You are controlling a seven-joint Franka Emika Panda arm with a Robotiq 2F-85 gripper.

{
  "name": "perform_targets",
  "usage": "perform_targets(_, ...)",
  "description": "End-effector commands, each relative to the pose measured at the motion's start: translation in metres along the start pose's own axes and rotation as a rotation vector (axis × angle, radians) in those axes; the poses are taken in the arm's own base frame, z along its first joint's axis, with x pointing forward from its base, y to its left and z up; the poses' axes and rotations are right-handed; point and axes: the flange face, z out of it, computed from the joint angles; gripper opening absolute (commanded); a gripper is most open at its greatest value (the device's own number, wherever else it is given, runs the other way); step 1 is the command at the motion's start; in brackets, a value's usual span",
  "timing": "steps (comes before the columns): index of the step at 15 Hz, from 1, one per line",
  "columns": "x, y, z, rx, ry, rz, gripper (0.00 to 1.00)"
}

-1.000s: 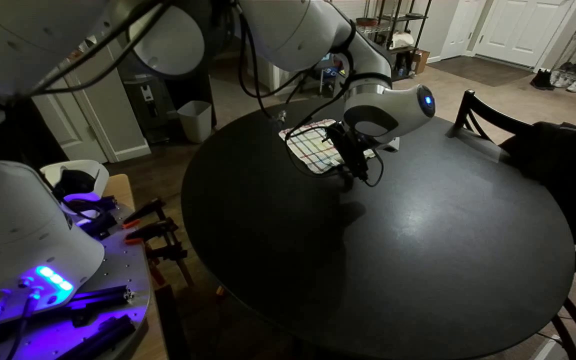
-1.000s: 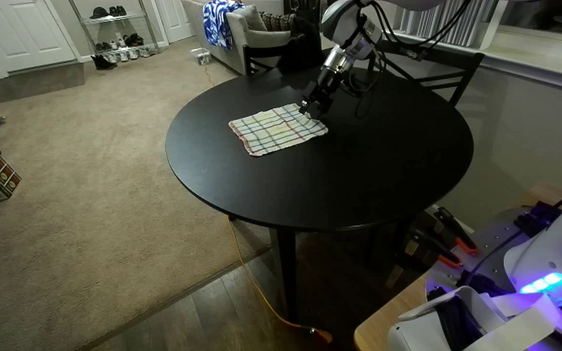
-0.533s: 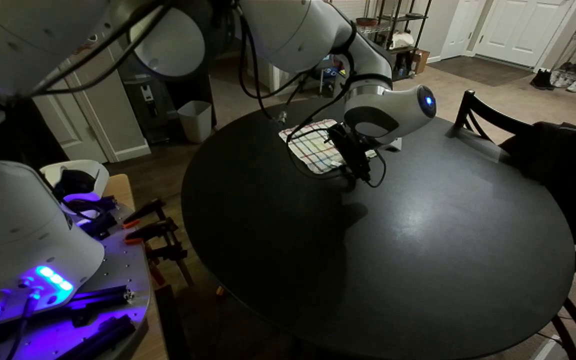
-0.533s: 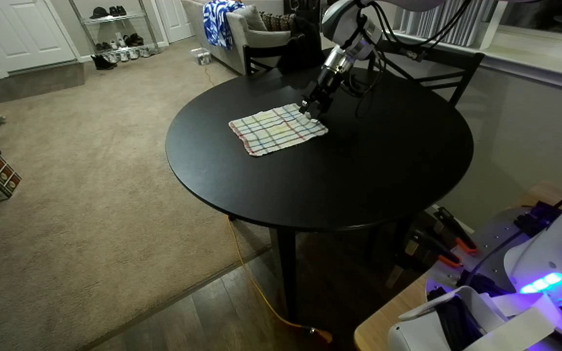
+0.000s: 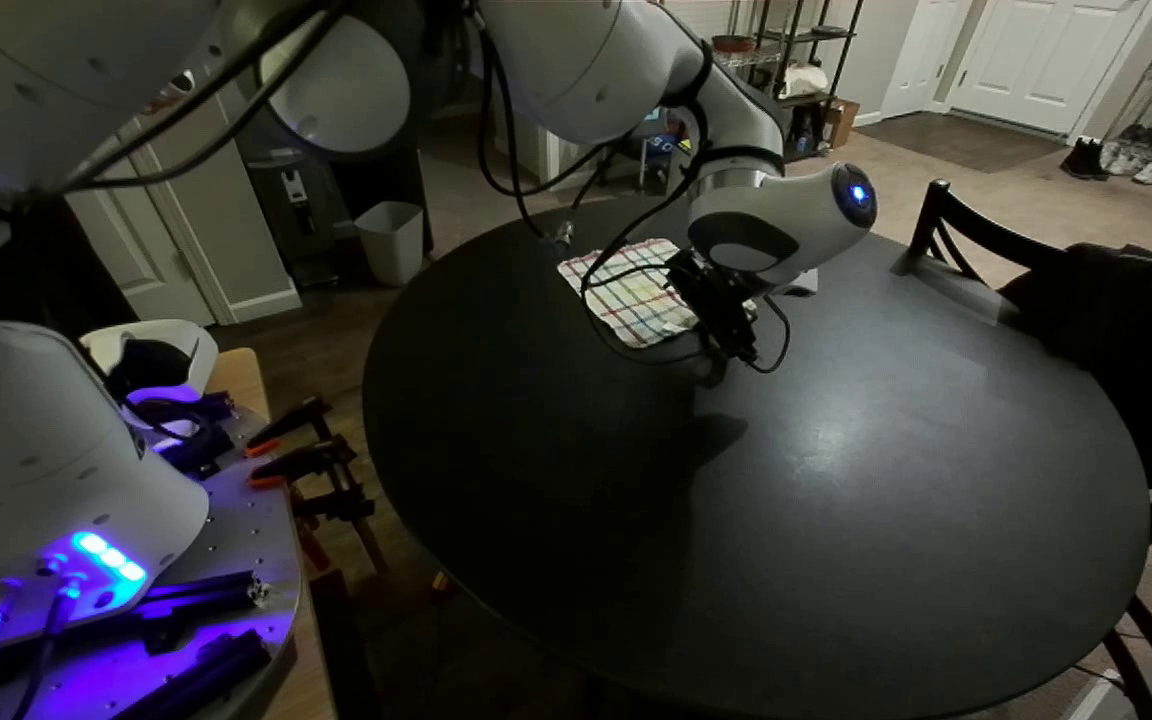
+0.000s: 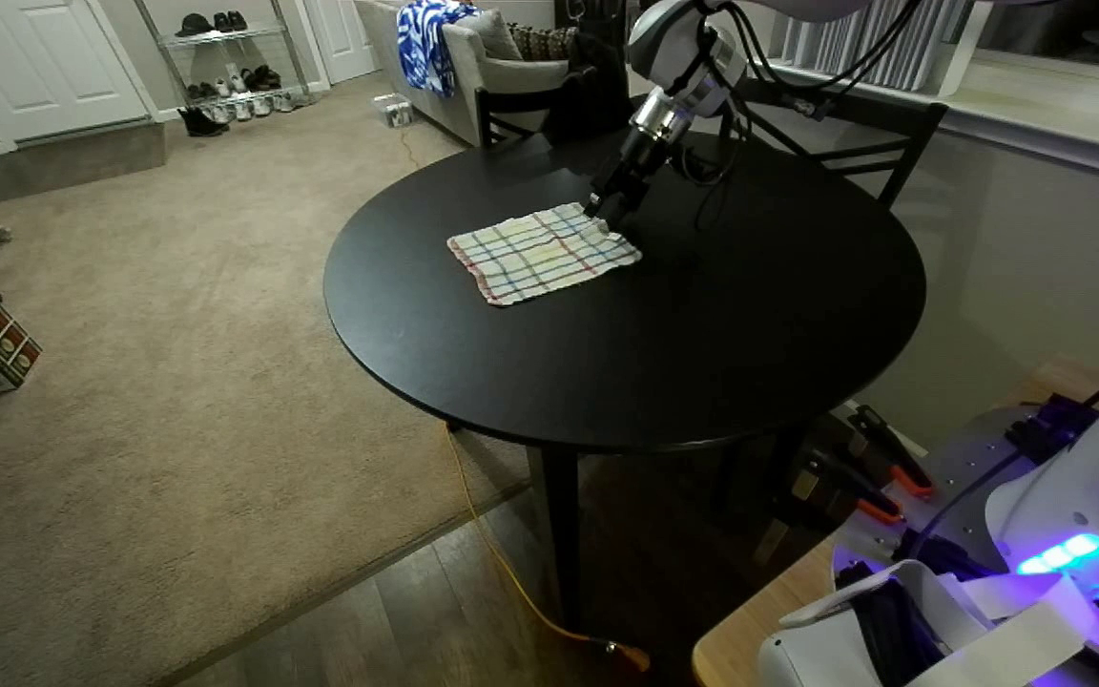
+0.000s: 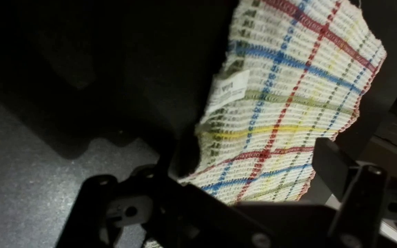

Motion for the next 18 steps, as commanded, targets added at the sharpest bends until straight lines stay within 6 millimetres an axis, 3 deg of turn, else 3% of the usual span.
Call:
perform_targets(1,-0.005,0.003,0.000,0.017,0.020,-0.002,1.00)
perform_targets(9,-0.011,0.014,0.018,0.059,0.006,0.042,1.00)
perform_targets(18,-0.004,-0.003,0.021,0.026,-0.004,0.016,1.00)
